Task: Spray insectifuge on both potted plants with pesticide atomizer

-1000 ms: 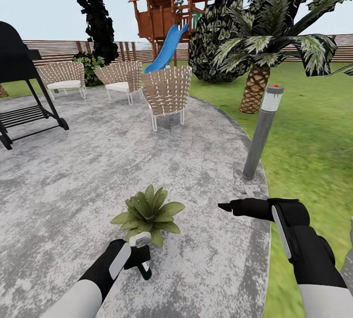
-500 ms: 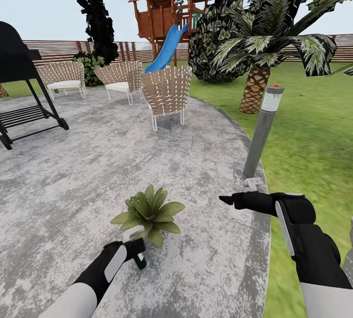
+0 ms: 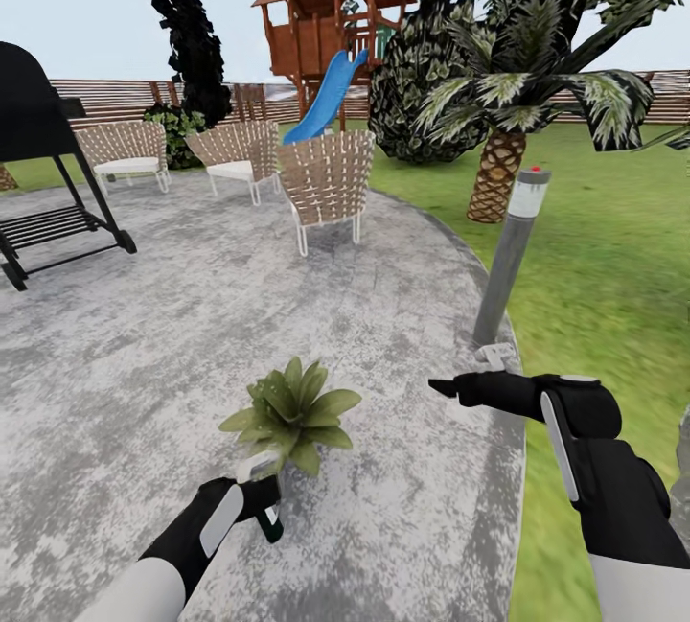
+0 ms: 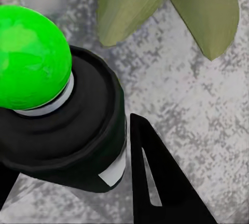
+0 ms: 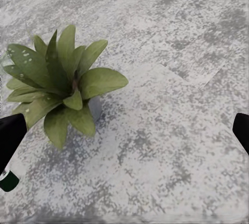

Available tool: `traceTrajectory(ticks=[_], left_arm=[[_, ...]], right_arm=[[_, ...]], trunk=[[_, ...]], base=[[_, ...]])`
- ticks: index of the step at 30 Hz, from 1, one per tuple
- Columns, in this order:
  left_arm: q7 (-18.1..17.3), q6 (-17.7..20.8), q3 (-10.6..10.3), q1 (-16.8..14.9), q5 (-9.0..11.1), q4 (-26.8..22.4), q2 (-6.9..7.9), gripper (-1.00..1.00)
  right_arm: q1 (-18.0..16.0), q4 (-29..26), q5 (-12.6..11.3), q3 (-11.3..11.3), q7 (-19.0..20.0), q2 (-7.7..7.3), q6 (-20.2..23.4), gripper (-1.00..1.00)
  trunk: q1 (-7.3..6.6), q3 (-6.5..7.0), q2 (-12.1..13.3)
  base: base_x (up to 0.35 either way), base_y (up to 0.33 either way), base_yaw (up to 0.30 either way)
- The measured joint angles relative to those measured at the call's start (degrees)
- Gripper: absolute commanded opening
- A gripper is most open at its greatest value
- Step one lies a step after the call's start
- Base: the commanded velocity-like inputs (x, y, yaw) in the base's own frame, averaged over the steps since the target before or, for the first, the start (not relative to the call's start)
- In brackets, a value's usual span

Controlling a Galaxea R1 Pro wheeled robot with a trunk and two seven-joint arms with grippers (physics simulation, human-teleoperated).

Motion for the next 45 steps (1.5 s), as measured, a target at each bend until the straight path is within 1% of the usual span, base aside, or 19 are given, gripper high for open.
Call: traceTrajectory(ticks=[3,6,9,10,13,15,19,20,22,24,25,29,36,37,38,40,43,44,45], left_arm=[[0.0,1.1,0.0,0.0,0.0,0.1,-0.01,-1.0],[0.2,3.7,0.0,0.0,0.0,0.3,-0.01,-1.0],[0.4,4.4,0.0,0.0,-0.1,0.7,-0.01,-1.0],[0.6,4.3,0.0,0.0,-0.1,0.6,-0.01,-1.0],[0.7,2.7,-0.3,0.0,-0.3,-1.2,-0.07,-1.0],[1.1,-0.7,-0.5,1.0,-0.7,-3.0,-0.05,-1.0],[1.2,-3.2,-0.8,1.7,-0.8,-4.0,-0.11,-1.0],[1.2,-3.4,-0.8,1.8,-0.9,-4.8,-0.16,-1.0],[1.8,-3.6,-0.9,3.1,-1.3,-8.7,-0.31,-1.0],[3.8,-3.7,-0.9,5.2,-2.6,-14.2,-0.58,-1.0],[5.6,-3.7,-0.9,6.4,-3.3,-17.5,-0.74,-1.0],[7.5,-3.7,-0.9,7.7,-3.8,-20.8,-1.01,-1.0],[6.7,-2.9,-0.9,7.8,-3.5,-21.0,-0.95,-1.0],[6.6,-2.8,-0.9,7.8,-3.4,-20.8,-0.95,-1.0],[6.2,-2.7,-0.9,7.7,-3.3,-20.5,-0.96,-1.0],[5.7,-2.5,-0.9,7.3,-3.2,-19.1,-1.02,-1.0],[5.3,0.1,-0.8,6.1,-3.2,-16.6,-1.53,-1.0],[5.2,1.0,-0.8,5.2,-3.3,-15.0,-2.24,-1.0],[5.1,1.3,-0.8,4.8,-3.5,-14.6,-2.51,-1.0]], right_arm=[[0.0,-0.1,-0.1,0.0,0.0,-0.06,0.0,1.0],[0.0,-0.3,0.0,-0.2,0.0,-0.08,0.1,1.0],[0.0,-0.4,-0.2,-2.6,0.0,-0.09,0.0,1.0],[0.0,-0.4,-0.2,-2.9,0.0,-0.09,0.0,1.0],[0.0,-0.8,-0.3,-3.4,0.0,-0.1,0.1,1.0],[0.1,-1.2,-0.3,-3.5,0.0,-0.13,0.1,1.0],[0.3,-1.4,-0.3,-3.5,0.0,-0.08,0.1,1.0],[0.3,-1.4,-0.3,-3.5,0.1,-0.07,0.0,1.0],[0.3,-1.4,-0.3,-3.5,0.0,-0.08,0.0,1.0],[0.4,-1.4,-0.3,-3.5,0.0,-0.04,0.1,1.0],[0.4,-1.4,-0.3,-3.5,0.0,-0.05,0.1,1.0],[0.4,-1.4,-0.3,-3.5,0.0,-0.08,0.0,1.0],[0.4,-1.4,-0.3,-3.8,0.1,-0.2,0.0,1.0],[0.2,-1.4,-0.2,-4.4,0.0,-0.28,0.0,1.0],[0.1,-1.4,-0.2,-5.9,0.0,-0.28,0.0,1.0],[0.2,-1.5,-0.3,-7.3,0.0,-0.13,0.0,1.0],[0.1,-1.5,-0.4,-8.2,0.0,-0.14,0.0,1.0],[0.2,-1.5,-0.5,-8.4,0.3,-0.16,0.0,1.0],[0.2,-1.5,-0.5,-8.5,0.6,-0.19,0.0,1.0]], trunk=[[0.0,0.0,0.0],[-0.01,0.0,0.0],[-0.03,0.0,0.0],[-0.03,0.0,0.0],[-0.04,0.0,0.0],[0.02,-0.44,0.0],[0.12,-1.32,-0.1],[0.15,-1.54,-0.1],[0.2,-1.99,-0.1],[0.25,-2.43,-0.1],[0.28,-2.65,-0.2],[0.38,-3.54,-0.2],[0.56,-5.09,-0.3],[0.59,-5.31,-0.3],[0.61,-5.53,-0.3],[0.67,-5.98,-0.4],[0.74,-6.64,-0.4],[0.77,-6.86,-0.4],[0.79,-7.08,-0.4]], base=[[-0.334,0.0,0.0],[-0.205,0.0,0.0],[-0.045,0.0,0.0],[-0.015,0.0,0.0],[-0.007,0.0,0.0],[-0.002,0.0,0.0],[0.0,0.0,0.0],[0.0,0.0,0.0],[0.0,0.0,0.0],[0.0,0.0,0.0],[0.0,0.0,0.0],[0.0,0.0,0.0],[0.0,0.0,0.0],[0.0,0.0,0.0],[0.0,0.0,0.0],[0.0,0.0,0.0],[0.0,0.0,0.0],[0.0,0.0,0.0],[0.0,0.0,0.0]])
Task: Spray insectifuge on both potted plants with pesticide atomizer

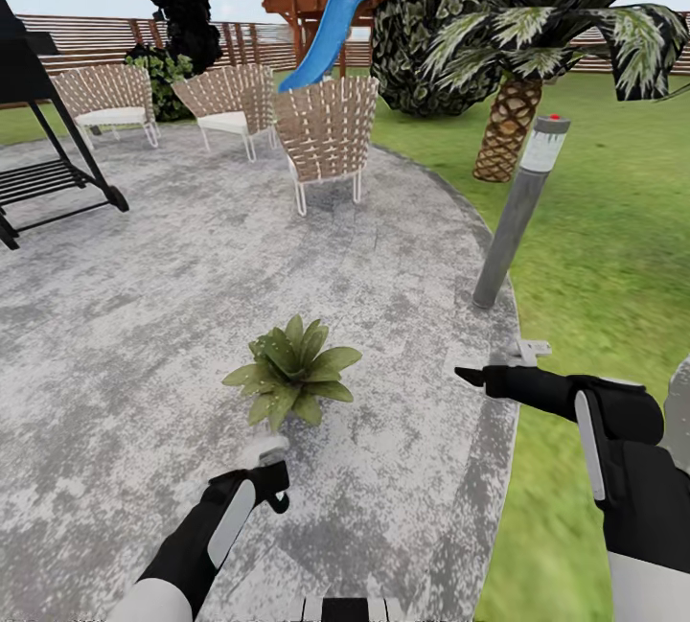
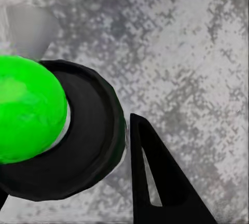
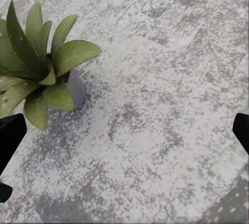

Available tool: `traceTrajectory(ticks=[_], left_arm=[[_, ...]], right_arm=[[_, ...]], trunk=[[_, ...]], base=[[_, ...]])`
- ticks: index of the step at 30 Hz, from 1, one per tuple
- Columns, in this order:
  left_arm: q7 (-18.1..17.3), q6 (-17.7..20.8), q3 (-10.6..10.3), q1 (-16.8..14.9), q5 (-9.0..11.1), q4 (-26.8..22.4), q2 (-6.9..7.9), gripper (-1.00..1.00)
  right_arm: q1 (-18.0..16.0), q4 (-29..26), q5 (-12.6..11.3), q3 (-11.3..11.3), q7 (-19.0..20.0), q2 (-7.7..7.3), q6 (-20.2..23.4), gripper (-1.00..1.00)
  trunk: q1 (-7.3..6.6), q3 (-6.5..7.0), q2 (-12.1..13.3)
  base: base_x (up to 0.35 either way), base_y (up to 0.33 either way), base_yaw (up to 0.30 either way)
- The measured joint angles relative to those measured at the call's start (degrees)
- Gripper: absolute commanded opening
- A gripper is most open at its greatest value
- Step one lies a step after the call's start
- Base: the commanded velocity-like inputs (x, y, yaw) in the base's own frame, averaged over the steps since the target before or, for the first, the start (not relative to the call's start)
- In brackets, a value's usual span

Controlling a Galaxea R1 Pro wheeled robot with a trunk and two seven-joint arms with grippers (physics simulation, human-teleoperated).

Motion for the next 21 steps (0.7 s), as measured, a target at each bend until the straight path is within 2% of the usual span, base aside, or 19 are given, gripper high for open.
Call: traceTrajectory(ticks=[6,12,15,21], left_arm=[[-0.7,0.6,0.0,-1.0,-0.2,0.7,-0.52,-1.0],[-0.6,-0.1,-0.1,-1.3,-0.1,0.5,-0.64,-1.0],[-0.6,-1.8,-0.1,-1.3,-0.3,0.8,-0.64,-1.0],[-0.7,-2.3,-0.1,-1.3,-0.3,1.1,-0.7,-1.0]], right_arm=[[-0.1,0.0,0.0,-0.2,1.0,-0.15,0.0,1.0],[-0.2,0.0,0.0,-0.2,1.1,-0.22,0.0,1.0],[-0.2,0.0,0.0,-0.2,1.1,-0.24,0.0,1.0],[-0.3,0.0,0.0,-0.2,1.1,-0.25,0.0,1.0]], trunk=[[0.15,-1.33,-0.1],[0.15,-1.34,-0.1],[0.13,-1.34,-0.1],[0.13,-1.34,-0.1]], base=[[0.0,0.0,0.0],[0.022,-0.022,0.0],[0.183,-0.19,0.0],[0.232,-0.242,0.0]])
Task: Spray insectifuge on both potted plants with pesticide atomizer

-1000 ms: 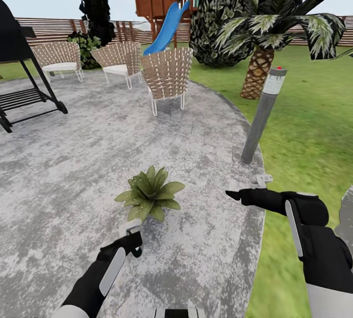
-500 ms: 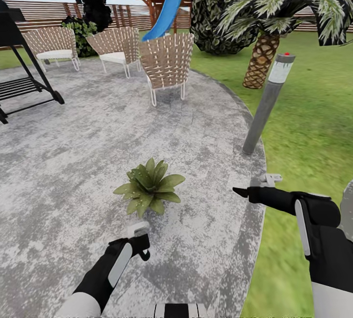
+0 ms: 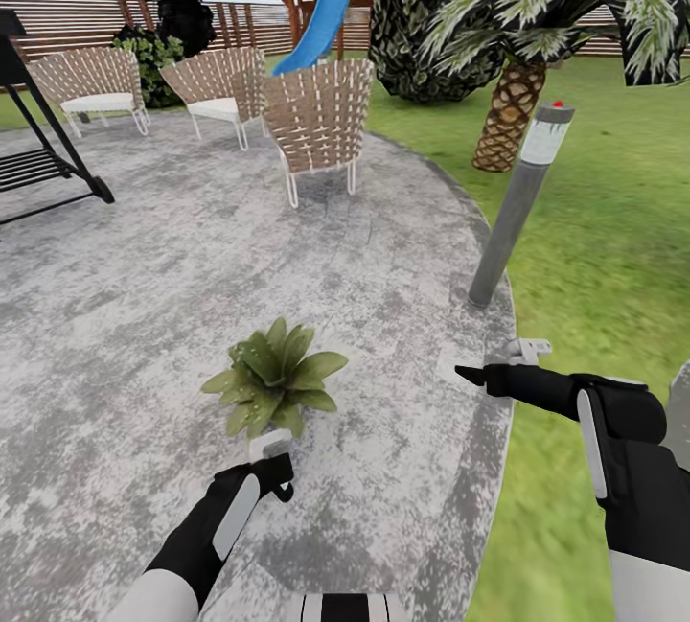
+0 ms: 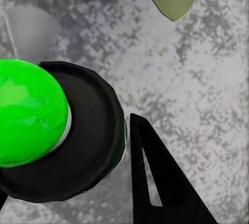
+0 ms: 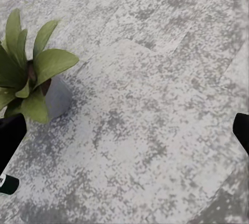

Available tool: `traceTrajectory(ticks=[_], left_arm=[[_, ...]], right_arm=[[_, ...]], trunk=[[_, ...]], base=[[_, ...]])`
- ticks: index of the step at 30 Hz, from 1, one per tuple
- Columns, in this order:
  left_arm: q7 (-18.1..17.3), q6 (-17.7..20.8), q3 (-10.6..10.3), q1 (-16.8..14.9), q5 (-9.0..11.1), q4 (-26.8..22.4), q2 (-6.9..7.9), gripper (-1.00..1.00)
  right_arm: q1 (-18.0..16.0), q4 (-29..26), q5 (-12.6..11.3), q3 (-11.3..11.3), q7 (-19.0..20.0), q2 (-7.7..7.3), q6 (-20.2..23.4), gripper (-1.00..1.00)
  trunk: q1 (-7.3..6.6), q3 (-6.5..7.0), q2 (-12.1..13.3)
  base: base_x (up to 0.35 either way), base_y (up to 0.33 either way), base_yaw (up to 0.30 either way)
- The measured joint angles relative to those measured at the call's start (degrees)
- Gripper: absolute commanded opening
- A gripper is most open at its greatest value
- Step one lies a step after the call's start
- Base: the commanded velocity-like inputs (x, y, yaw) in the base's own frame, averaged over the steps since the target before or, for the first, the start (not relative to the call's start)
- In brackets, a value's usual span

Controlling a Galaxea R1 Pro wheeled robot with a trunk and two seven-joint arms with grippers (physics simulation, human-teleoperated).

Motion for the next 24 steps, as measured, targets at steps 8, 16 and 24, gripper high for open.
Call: traceTrajectory(ticks=[8,16,24], left_arm=[[-0.1,-0.1,0.1,0.0,0.4,0.5,-0.04,-1.0],[-0.1,-0.1,0.0,0.1,0.2,0.8,-0.03,-1.0],[-0.1,-0.8,0.1,0.1,0.5,1.5,-0.04,-1.0]], right_arm=[[0.0,0.0,0.0,0.0,0.0,-0.05,0.0,1.0],[0.0,0.0,0.0,0.0,0.0,-0.07,0.0,1.0],[-0.1,0.0,0.0,-0.1,0.0,-0.09,0.0,1.0]], trunk=[[0.02,0.0,0.0],[0.03,0.0,0.0],[0.03,0.0,0.0]], base=[[0.053,-0.058,0.0],[0.001,-0.293,0.0],[0.0,-0.057,0.0]])
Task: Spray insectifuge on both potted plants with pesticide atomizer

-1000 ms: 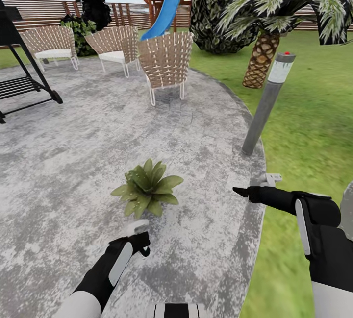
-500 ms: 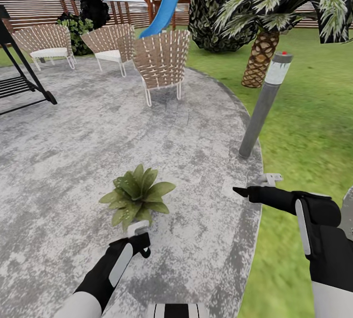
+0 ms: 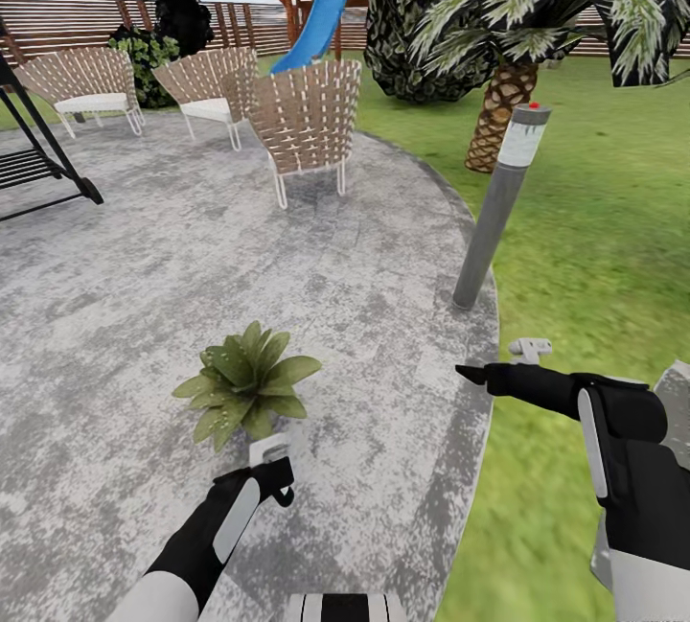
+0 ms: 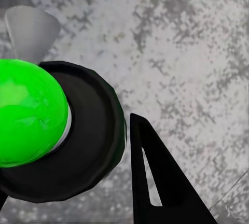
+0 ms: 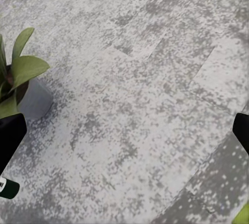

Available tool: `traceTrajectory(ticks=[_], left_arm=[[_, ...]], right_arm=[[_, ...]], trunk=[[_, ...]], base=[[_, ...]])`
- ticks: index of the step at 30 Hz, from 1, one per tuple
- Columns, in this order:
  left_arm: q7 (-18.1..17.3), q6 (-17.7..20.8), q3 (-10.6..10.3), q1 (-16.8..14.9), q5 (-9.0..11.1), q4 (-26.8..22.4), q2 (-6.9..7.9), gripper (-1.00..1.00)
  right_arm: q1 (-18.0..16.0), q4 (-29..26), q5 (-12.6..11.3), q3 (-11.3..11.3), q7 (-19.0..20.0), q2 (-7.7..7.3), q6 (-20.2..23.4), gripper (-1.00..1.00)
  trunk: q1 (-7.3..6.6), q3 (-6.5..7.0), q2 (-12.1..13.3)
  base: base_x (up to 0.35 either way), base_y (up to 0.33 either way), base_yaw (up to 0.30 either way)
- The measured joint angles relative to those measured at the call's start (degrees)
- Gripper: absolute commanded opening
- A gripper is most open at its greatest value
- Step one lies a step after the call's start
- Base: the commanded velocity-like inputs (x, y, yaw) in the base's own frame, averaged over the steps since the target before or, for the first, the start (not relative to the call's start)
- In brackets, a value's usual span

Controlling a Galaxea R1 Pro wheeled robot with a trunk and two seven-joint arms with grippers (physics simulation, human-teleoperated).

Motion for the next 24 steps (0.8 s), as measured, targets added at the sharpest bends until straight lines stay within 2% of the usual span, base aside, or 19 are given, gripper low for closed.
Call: traceTrajectory(ticks=[3,11,24], left_arm=[[0.0,0.0,0.0,0.0,0.0,0.1,0.0,-1.0],[0.0,0.0,0.0,0.0,0.1,0.1,0.0,-1.0],[0.0,0.0,0.0,0.0,0.1,0.9,-0.17,-1.0]], right_arm=[[-0.1,0.0,0.0,0.0,0.0,0.0,0.0,1.0],[-0.2,0.0,0.0,0.0,0.0,0.0,0.0,1.0],[-0.2,0.0,0.0,0.0,0.0,0.0,0.0,1.0]], trunk=[[0.0,0.0,0.0],[0.0,0.0,0.0],[0.0,0.0,0.0]], base=[[0.0,-0.003,0.057],[0.0,0.0,0.193],[0.072,-0.037,0.009]])
